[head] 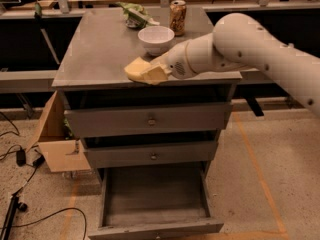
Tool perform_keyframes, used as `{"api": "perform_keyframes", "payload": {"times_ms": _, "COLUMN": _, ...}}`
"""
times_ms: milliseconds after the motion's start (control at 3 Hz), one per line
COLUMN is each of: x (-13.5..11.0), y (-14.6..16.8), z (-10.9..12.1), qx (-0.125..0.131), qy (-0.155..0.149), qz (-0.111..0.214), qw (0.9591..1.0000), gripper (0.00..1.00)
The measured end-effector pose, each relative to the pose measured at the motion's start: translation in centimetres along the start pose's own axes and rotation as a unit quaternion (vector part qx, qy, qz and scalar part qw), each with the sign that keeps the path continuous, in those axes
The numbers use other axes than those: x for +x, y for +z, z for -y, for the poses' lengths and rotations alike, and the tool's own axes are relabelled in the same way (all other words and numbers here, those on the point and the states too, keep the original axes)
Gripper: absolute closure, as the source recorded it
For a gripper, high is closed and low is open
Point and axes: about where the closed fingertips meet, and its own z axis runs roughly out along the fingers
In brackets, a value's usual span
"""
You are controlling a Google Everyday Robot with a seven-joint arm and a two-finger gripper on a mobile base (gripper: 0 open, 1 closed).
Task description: Place sponge into bottom drawer
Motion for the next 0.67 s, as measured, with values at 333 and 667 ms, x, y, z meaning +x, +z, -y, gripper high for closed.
{"api": "perform_keyframes", "payload": {"times_ms": 333, "x": 4.8, "y": -3.0, "z": -3.7, "qx": -0.030, "qy": 0.056, "qz": -0.049, "qw": 0.9968, "gripper": 1.00}}
{"api": "perform_keyframes", "payload": {"times_ms": 667, "x": 9.7, "y": -3.1, "z": -7.9, "qx": -0.082, "qy": 0.119, "qz": -0.086, "qw": 0.9857, "gripper": 1.00}}
